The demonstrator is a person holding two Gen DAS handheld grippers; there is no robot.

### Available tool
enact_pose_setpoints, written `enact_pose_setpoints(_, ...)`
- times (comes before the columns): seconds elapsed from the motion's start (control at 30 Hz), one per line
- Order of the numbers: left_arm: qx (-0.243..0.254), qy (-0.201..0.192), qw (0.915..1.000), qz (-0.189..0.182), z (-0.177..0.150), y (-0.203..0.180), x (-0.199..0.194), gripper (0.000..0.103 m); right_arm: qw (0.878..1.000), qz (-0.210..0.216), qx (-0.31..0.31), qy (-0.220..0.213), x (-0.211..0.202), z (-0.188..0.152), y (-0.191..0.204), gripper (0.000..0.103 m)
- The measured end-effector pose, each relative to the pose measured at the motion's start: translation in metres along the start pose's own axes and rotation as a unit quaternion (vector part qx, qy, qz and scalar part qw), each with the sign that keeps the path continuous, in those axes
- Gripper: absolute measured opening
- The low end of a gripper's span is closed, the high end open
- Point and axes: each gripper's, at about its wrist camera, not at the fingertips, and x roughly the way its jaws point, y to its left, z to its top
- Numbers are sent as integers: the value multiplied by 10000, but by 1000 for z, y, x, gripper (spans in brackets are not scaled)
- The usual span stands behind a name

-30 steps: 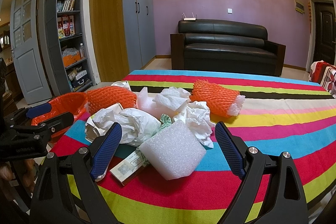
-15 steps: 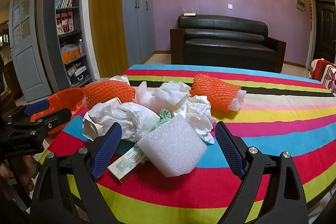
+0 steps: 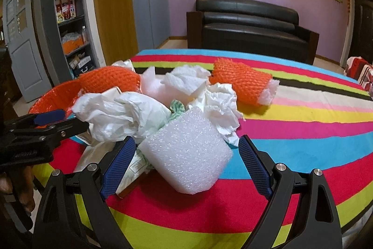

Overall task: Collect trash
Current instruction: 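Grasp the white foam block with the right tool while the left tool grasps a white wrapper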

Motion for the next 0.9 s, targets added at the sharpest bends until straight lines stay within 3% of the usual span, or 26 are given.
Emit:
enact_pose_setpoints(0.13, -200, 261, 9993, -201, 5, -2, 17, 69, 9999, 38, -30, 114, 8, 1, 0, 82)
enact_pose_setpoints(0.2, -219, 352, 9988, -262, 6, -5, 24, 53, 9998, 44, -63, 166, 10, 1, 0, 75)
enact_pose_setpoints(0.43, -217, 344, 9988, -277, 9, -5, 23, 52, 9999, 36, -10, 96, 0, 4, -2, 70)
enact_pose_setpoints(0.47, -196, 298, 9990, -283, 11, -6, 19, 52, 10000, 21, -2, 43, -3, 6, -2, 66)
enact_pose_setpoints(0.5, -163, 248, 9992, -282, 12, -7, 15, 52, 10000, -10, -9, 27, -5, 8, -3, 50)
enact_pose_setpoints(0.57, -129, 173, 9994, -281, 14, -6, 7, 52, 10000, 0, 57, -16, -8, 10, -5, 46)
enact_pose_setpoints(0.77, -99, 91, 9994, -304, 15, -7, -2, 51, 10000, 2, 65, -9, -6, 10, -1, 44)
enact_pose_setpoints(0.9, -127, -6, 9993, -344, 18, -4, -9, 51, 9999, -33, 89, -81, -10, 14, -3, 37)
